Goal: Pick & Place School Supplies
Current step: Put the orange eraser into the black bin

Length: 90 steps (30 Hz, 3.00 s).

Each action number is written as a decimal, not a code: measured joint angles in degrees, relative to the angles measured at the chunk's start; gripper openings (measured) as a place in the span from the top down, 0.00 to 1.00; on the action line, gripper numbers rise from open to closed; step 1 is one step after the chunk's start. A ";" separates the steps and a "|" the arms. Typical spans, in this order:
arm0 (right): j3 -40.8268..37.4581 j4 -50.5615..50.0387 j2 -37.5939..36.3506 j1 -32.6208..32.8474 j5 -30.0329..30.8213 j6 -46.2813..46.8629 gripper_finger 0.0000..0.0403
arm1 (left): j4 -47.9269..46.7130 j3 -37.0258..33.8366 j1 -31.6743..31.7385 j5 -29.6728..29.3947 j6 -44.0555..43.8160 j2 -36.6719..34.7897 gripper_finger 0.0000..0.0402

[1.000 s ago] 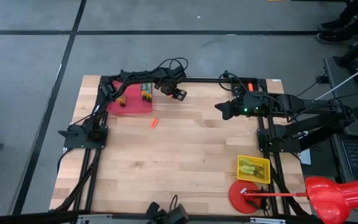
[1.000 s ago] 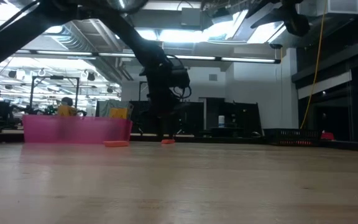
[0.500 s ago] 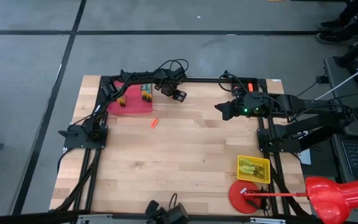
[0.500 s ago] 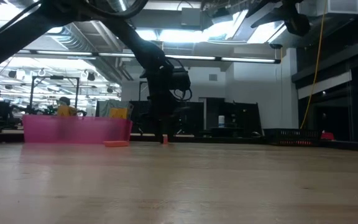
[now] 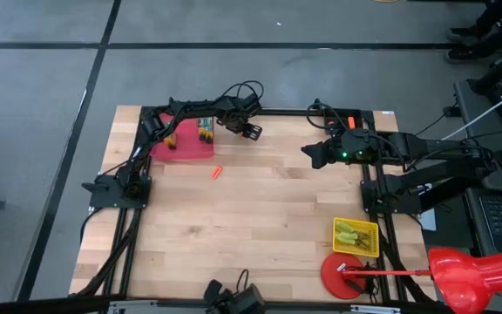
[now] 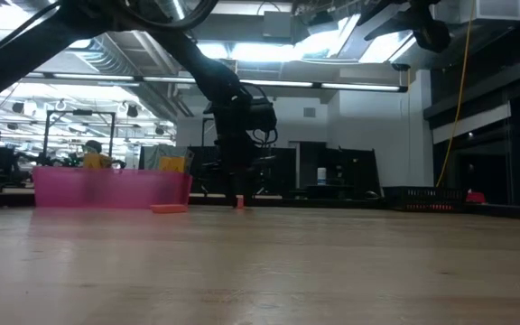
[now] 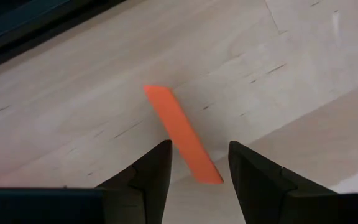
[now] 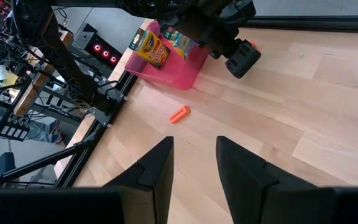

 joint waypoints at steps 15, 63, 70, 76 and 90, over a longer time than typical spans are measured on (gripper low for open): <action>0.00 0.00 0.00 0.10 0.00 -0.61 0.69 | 0.36 0.00 0.15 0.02 0.01 0.00 0.86; 0.02 23.34 4.22 19.82 0.25 -19.90 0.42 | 25.10 -5.84 -30.17 29.97 10.59 -33.27 0.93; 0.02 26.44 5.98 19.74 1.33 -21.64 0.45 | 26.72 -5.84 -30.94 29.92 9.44 -33.27 0.93; 0.02 30.06 7.48 19.60 1.92 -22.64 0.47 | 27.11 -5.84 -31.58 29.54 8.95 -33.27 0.93; 0.02 30.77 8.87 19.49 3.21 -24.94 0.90 | 26.85 -5.84 -32.38 28.20 8.81 -33.27 0.93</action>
